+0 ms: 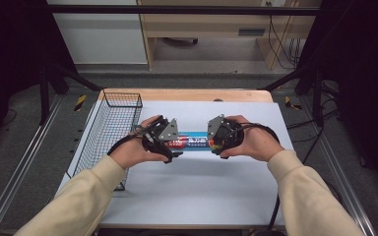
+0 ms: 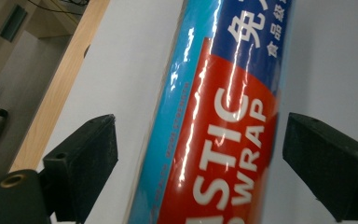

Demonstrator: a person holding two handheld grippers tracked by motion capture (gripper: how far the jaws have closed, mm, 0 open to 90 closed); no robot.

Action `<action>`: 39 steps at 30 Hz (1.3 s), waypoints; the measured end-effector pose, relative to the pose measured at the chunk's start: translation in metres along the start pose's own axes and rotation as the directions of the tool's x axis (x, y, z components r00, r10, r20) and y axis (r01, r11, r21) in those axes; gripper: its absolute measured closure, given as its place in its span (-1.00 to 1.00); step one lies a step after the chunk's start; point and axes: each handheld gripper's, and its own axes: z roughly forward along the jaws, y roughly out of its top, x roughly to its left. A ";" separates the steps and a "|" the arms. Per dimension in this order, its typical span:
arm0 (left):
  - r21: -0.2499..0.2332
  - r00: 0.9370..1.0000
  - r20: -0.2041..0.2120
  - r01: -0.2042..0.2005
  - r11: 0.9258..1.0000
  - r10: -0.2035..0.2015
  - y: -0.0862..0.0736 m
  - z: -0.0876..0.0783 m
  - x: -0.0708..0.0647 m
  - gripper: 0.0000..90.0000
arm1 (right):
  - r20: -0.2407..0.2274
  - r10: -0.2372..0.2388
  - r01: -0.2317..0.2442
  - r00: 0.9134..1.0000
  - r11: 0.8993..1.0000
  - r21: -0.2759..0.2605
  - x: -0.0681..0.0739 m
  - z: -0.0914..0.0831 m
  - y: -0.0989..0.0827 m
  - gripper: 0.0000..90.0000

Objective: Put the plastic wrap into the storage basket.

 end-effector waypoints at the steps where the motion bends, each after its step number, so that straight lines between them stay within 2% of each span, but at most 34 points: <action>1: 0.013 1.000 0.002 -0.012 1.000 0.012 0.000 0.000 0.000 -0.75 | -0.003 -0.009 0.009 1.000 1.000 -0.002 0.001 0.000 0.002 -0.32; 2: 0.016 1.000 0.003 -0.008 1.000 0.008 0.000 0.001 -0.002 -0.73 | -0.007 -0.011 0.011 1.000 1.000 0.000 0.002 -0.001 0.003 -0.32; 5: 0.045 0.999 0.009 -0.035 0.998 0.035 0.000 0.002 -0.005 -0.66 | -0.008 -0.017 0.017 1.000 1.000 -0.006 0.004 -0.002 0.008 -0.32; 12: 0.094 0.999 0.019 -0.049 0.994 0.047 0.000 0.001 -0.008 -0.55 | -0.006 -0.032 0.032 0.999 0.999 0.000 0.009 -0.008 0.016 -0.32; 16: 0.097 0.999 0.017 -0.046 0.994 0.045 0.000 0.002 -0.007 -0.47 | -0.012 -0.030 0.030 0.999 1.000 0.003 0.009 -0.009 0.017 -0.32; 18: 0.097 0.998 0.015 -0.064 0.993 0.063 0.000 0.004 -0.008 -0.42 | -0.009 -0.031 0.031 0.999 1.000 0.005 0.009 -0.009 0.018 -0.32; 22: 0.117 0.997 0.018 -0.077 0.990 0.076 0.001 0.007 -0.009 -0.39 | -0.014 -0.033 0.033 0.999 0.999 0.008 0.010 -0.008 0.018 -0.31; 24: 0.143 0.996 0.025 -0.089 0.986 0.086 0.002 0.008 -0.008 -0.39 | -0.012 -0.034 0.034 0.999 0.999 0.009 0.010 -0.008 0.019 -0.31; 25: 0.140 0.997 0.027 -0.081 0.987 0.078 0.001 0.009 -0.009 -0.38 | -0.009 -0.034 0.034 0.999 0.999 0.010 0.011 -0.008 0.019 -0.31; 33: 0.184 0.995 0.018 -0.101 0.978 0.099 0.002 0.007 -0.010 -0.36 | -0.004 -0.038 0.038 0.999 0.999 -0.003 0.012 -0.006 0.021 -0.31; 38: 0.187 0.996 0.019 -0.094 0.978 0.092 0.001 0.005 -0.012 -0.35 | -0.012 -0.047 0.047 0.999 0.999 -0.012 0.013 -0.004 0.022 -0.32; 39: 0.179 0.996 0.005 -0.091 0.980 0.091 0.001 0.003 -0.014 -0.35 | -0.012 -0.050 0.049 0.999 0.999 -0.017 0.014 -0.004 0.022 -0.32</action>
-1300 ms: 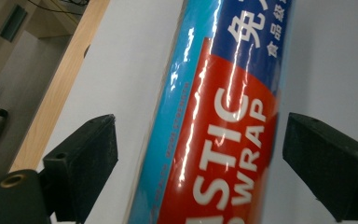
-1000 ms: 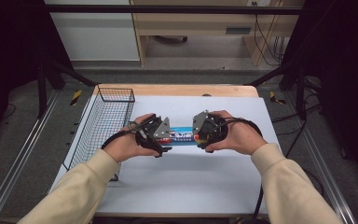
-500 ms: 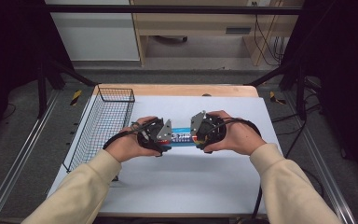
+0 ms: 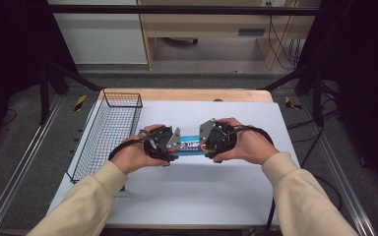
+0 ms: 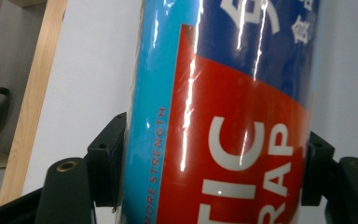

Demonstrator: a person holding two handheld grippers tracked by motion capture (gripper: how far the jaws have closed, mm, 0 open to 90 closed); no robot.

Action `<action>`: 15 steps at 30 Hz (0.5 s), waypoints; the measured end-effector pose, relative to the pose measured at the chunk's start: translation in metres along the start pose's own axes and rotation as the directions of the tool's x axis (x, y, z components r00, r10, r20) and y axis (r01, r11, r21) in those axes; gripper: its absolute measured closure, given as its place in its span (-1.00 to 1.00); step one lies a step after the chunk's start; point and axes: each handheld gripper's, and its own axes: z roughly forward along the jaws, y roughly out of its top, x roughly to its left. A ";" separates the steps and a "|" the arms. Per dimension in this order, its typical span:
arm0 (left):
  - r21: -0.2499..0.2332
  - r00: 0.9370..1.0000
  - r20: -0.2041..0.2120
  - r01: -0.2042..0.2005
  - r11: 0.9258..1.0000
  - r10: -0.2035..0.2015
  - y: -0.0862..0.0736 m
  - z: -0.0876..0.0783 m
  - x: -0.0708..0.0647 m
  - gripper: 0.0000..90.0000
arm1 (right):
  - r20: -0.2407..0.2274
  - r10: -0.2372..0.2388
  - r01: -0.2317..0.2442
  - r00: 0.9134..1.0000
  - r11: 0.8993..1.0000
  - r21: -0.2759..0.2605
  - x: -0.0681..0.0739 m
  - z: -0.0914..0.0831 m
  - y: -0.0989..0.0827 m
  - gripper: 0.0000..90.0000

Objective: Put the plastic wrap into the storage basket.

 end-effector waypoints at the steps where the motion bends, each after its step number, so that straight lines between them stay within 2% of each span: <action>1: -0.005 1.000 -0.004 0.005 1.000 -0.005 0.000 -0.001 -0.002 -0.35 | 0.001 -0.001 0.001 1.000 1.000 -0.004 0.000 0.000 0.000 -0.32; 3: -0.003 1.000 -0.026 0.002 1.000 -0.002 0.001 -0.003 -0.005 -0.34 | -0.005 -0.004 0.004 1.000 1.000 -0.006 0.000 -0.001 -0.001 -0.32; 8: 0.008 0.999 -0.044 0.007 1.000 -0.007 0.003 -0.005 -0.011 -0.34 | 0.007 -0.018 0.018 1.000 1.000 0.002 0.003 0.001 -0.001 -0.37; 11: 0.020 0.998 -0.052 0.022 1.000 -0.021 0.001 -0.003 -0.013 -0.34 | 0.028 -0.012 0.012 1.000 1.000 0.010 0.005 0.004 -0.002 -0.68; 13: 0.032 0.998 -0.057 0.037 0.999 -0.035 0.000 -0.002 -0.014 -0.34 | 0.064 -0.007 0.007 0.998 1.000 -0.005 0.006 0.001 -0.007 -0.78; 15: 0.037 0.997 -0.057 0.059 0.998 -0.056 -0.003 -0.003 -0.016 -0.33 | 0.091 0.018 -0.017 0.996 1.000 -0.019 0.009 -0.003 -0.012 -0.86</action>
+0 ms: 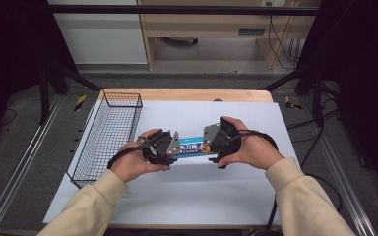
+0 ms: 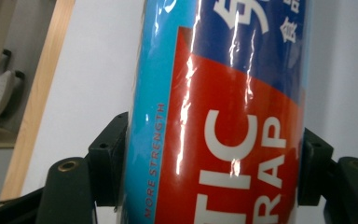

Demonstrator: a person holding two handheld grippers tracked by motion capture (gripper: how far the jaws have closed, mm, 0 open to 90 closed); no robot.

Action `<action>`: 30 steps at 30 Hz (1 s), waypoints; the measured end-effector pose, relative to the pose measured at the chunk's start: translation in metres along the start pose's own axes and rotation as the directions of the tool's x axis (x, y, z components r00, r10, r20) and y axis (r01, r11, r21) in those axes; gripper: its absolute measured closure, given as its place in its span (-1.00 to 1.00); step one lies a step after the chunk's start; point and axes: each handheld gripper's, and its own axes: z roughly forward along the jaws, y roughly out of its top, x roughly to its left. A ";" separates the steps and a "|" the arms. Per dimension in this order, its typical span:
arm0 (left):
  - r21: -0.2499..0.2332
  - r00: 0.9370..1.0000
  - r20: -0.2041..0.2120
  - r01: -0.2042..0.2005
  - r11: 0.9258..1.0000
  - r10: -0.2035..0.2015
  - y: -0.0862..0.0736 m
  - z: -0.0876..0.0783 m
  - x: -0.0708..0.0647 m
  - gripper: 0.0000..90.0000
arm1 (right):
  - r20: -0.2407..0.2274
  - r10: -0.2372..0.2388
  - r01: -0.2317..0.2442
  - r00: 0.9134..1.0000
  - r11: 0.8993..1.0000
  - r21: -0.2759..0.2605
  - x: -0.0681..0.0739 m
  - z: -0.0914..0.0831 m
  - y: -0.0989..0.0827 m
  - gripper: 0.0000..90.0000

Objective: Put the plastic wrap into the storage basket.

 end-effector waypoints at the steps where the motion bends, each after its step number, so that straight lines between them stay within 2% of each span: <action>1: 0.000 1.000 -0.002 0.015 1.000 -0.015 -0.001 0.000 -0.001 -0.33 | 0.022 0.014 -0.014 1.000 1.000 -0.001 0.002 -0.003 -0.004 -0.86; 2: 0.002 1.000 0.000 0.028 1.000 -0.028 -0.003 -0.001 -0.001 -0.33 | 0.055 0.035 -0.034 0.998 0.999 -0.004 0.004 -0.007 -0.010 -0.86; 3: 0.002 1.000 0.000 0.028 1.000 -0.028 -0.003 -0.001 -0.001 -0.33 | 0.055 0.035 -0.034 0.998 0.999 -0.004 0.004 -0.007 -0.010 -0.86; 4: 0.007 0.999 -0.003 0.046 0.999 -0.046 -0.006 -0.002 -0.002 -0.33 | 0.101 0.111 -0.109 0.989 0.994 -0.023 0.007 -0.015 -0.024 -0.86; 6: 0.022 0.998 -0.011 0.064 0.998 -0.064 -0.009 -0.002 -0.004 -0.33 | 0.132 0.164 -0.156 0.978 0.985 -0.072 0.010 -0.025 -0.036 -0.88; 7: 0.040 0.997 -0.011 0.070 0.997 -0.070 -0.009 -0.004 -0.005 -0.33 | 0.142 0.205 -0.192 0.968 0.977 -0.097 0.012 -0.031 -0.043 -0.89; 8: 0.053 0.997 -0.023 0.074 0.996 -0.073 -0.010 -0.005 -0.005 -0.33 | 0.158 0.249 -0.231 0.956 0.965 -0.121 0.013 -0.036 -0.050 -0.90; 9: 0.065 0.996 -0.026 0.089 0.994 -0.088 -0.011 -0.007 -0.006 -0.33 | 0.185 0.295 -0.272 0.937 0.952 -0.140 0.015 -0.041 -0.056 -0.90; 11: 0.074 0.993 -0.035 0.112 0.991 -0.110 -0.013 -0.011 -0.006 -0.33 | 0.213 0.335 -0.307 0.918 0.939 -0.152 0.020 -0.047 -0.070 -0.91; 13: 0.071 0.991 -0.049 0.129 0.989 -0.126 -0.014 -0.014 -0.007 -0.33 | 0.239 0.389 -0.357 0.890 0.919 -0.168 0.025 -0.046 -0.081 -0.91; 15: 0.073 0.986 -0.058 0.160 0.984 -0.156 -0.015 -0.018 -0.006 -0.33 | 0.250 0.458 -0.419 0.853 0.887 -0.195 0.030 -0.042 -0.091 -0.89; 17: 0.071 0.979 -0.075 0.194 0.978 -0.189 -0.016 -0.021 -0.006 -0.33 | 0.274 0.519 -0.480 0.809 0.854 -0.201 0.036 -0.034 -0.098 -0.88; 18: 0.076 0.975 -0.082 0.214 0.974 -0.207 -0.016 -0.022 -0.006 -0.33 | 0.290 0.550 -0.511 0.783 0.835 -0.202 0.039 -0.028 -0.101 -0.88; 19: 0.076 0.975 -0.082 0.214 0.974 -0.207 -0.016 -0.022 -0.006 -0.33 | 0.304 0.581 -0.544 0.755 0.814 -0.206 0.042 -0.023 -0.103 -0.88; 20: 0.078 0.963 -0.102 0.256 0.963 -0.248 -0.017 -0.025 -0.005 -0.33 | 0.309 0.614 -0.574 0.726 0.789 -0.219 0.045 -0.018 -0.105 -0.87; 21: 0.078 0.963 -0.102 0.256 0.963 -0.248 -0.017 -0.025 -0.005 -0.33 | 0.309 0.614 -0.574 0.726 0.789 -0.219 0.045 -0.018 -0.105 -0.87; 22: 0.081 0.950 -0.126 0.296 0.952 -0.284 -0.019 -0.028 -0.003 -0.33 | 0.326 0.674 -0.633 0.663 0.737 -0.237 0.051 -0.007 -0.108 -0.86; 23: 0.081 0.941 -0.144 0.319 0.944 -0.305 -0.020 -0.029 -0.002 -0.33 | 0.331 0.688 -0.646 0.645 0.723 -0.244 0.053 -0.003 -0.109 -0.85; 24: 0.079 0.934 -0.156 0.335 0.939 -0.320 -0.021 -0.031 -0.002 -0.33 | 0.335 0.710 -0.663 0.620 0.702 -0.260 0.057 0.003 -0.111 -0.84; 26: 0.071 0.918 -0.167 0.376 0.924 -0.360 -0.025 -0.035 0.000 -0.33 | 0.333 0.737 -0.688 0.588 0.672 -0.274 0.061 0.012 -0.114 -0.81; 27: 0.068 0.909 -0.177 0.393 0.917 -0.377 -0.027 -0.036 0.001 -0.33 | 0.338 0.749 -0.702 0.569 0.657 -0.274 0.064 0.018 -0.116 -0.81; 28: 0.074 0.902 -0.186 0.408 0.910 -0.389 -0.028 -0.039 0.002 -0.33 | 0.338 0.754 -0.713 0.563 0.650 -0.263 0.067 0.023 -0.118 -0.81; 29: 0.078 0.896 -0.200 0.418 0.905 -0.397 -0.030 -0.041 0.003 -0.33 | 0.330 0.764 -0.731 0.555 0.637 -0.245 0.069 0.027 -0.119 -0.82; 30: 0.082 0.887 -0.206 0.437 0.896 -0.414 -0.033 -0.043 0.004 -0.33 | 0.335 0.769 -0.743 0.544 0.627 -0.232 0.071 0.030 -0.120 -0.82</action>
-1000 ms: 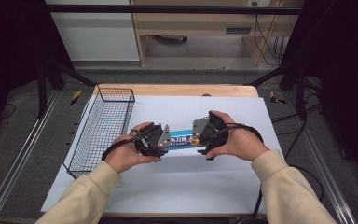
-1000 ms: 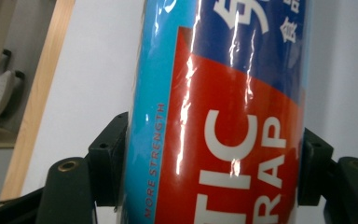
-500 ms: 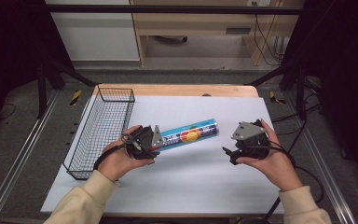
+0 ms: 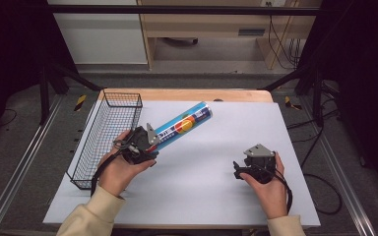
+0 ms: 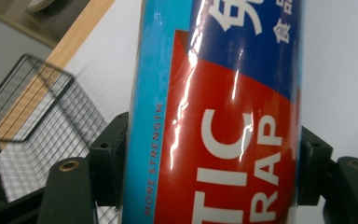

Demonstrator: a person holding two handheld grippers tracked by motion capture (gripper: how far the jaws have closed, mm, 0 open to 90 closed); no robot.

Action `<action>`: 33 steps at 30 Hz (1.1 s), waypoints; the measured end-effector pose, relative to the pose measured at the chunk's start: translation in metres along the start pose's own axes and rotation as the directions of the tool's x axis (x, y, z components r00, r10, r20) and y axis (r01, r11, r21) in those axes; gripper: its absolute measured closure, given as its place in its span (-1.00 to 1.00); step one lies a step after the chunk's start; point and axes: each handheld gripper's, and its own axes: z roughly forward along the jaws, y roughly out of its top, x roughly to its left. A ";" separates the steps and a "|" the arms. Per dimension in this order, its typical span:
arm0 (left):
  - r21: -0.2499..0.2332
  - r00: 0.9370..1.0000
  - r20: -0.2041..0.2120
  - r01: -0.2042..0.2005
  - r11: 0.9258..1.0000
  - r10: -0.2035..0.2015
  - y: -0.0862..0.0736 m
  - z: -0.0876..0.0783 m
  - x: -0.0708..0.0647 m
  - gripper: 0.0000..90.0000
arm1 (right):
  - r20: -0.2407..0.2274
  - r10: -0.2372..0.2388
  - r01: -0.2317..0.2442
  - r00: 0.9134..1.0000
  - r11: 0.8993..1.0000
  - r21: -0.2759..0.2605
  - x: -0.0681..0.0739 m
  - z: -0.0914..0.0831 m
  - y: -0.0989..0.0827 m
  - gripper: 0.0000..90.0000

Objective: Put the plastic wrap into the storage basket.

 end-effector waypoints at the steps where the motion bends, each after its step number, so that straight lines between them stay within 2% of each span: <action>1: 0.000 1.000 0.000 0.000 1.000 0.000 0.000 0.000 0.000 -0.33 | 0.016 0.001 -0.001 1.000 1.000 0.013 0.001 0.002 -0.002 -0.82; 2: 0.009 0.999 -0.004 0.037 0.999 -0.037 -0.004 -0.003 0.005 -0.32 | 0.038 0.005 -0.006 0.999 1.000 0.020 0.001 0.003 -0.004 -0.82; 3: 0.012 0.999 -0.008 0.053 0.999 -0.053 -0.006 -0.004 0.007 -0.32 | 0.045 0.015 -0.016 0.999 1.000 0.017 0.000 0.003 -0.004 -0.83; 7: 0.034 0.996 -0.035 0.084 0.996 -0.083 -0.013 -0.011 0.013 -0.32 | 0.073 0.068 -0.070 0.995 0.997 0.019 -0.001 0.003 -0.006 -0.82; 8: 0.039 0.995 -0.041 0.090 0.995 -0.089 -0.015 -0.012 0.015 -0.32 | 0.081 0.049 -0.050 0.996 0.999 0.011 -0.003 0.004 -0.007 -0.82; 9: 0.040 0.995 -0.041 0.097 0.994 -0.095 -0.016 -0.014 0.016 -0.32 | 0.081 0.065 -0.066 0.995 0.998 0.017 -0.002 0.004 -0.007 -0.82; 12: 0.041 0.992 -0.045 0.116 0.992 -0.114 -0.021 -0.016 0.020 -0.32 | 0.090 0.068 -0.071 0.994 0.997 0.035 -0.003 0.007 -0.009 -0.82; 13: 0.042 0.992 -0.049 0.120 0.992 -0.118 -0.022 -0.017 0.021 -0.32 | 0.093 0.054 -0.058 0.994 0.998 0.039 -0.004 0.008 -0.010 -0.82; 20: 0.040 0.987 -0.054 0.152 0.988 -0.150 -0.030 -0.020 0.028 -0.32 | 0.099 0.088 -0.093 0.991 0.994 0.048 -0.003 0.008 -0.009 -0.81; 22: 0.042 0.986 -0.055 0.160 0.986 -0.158 -0.033 -0.021 0.029 -0.32 | 0.102 0.065 -0.070 0.993 0.997 0.045 -0.004 0.008 -0.010 -0.81; 27: 0.046 0.980 -0.069 0.190 0.981 -0.187 -0.041 -0.024 0.032 -0.32 | 0.107 0.066 -0.071 0.992 0.997 0.040 -0.003 0.007 -0.009 -0.81; 30: 0.043 0.972 -0.078 0.226 0.973 -0.222 -0.048 -0.027 0.035 -0.31 | 0.104 0.080 -0.084 0.991 0.996 0.036 -0.003 0.006 -0.008 -0.81; 33: 0.044 0.960 -0.101 0.266 0.963 -0.261 -0.057 -0.032 0.038 -0.31 | 0.098 0.083 -0.086 0.992 0.996 0.033 -0.004 0.006 -0.008 -0.81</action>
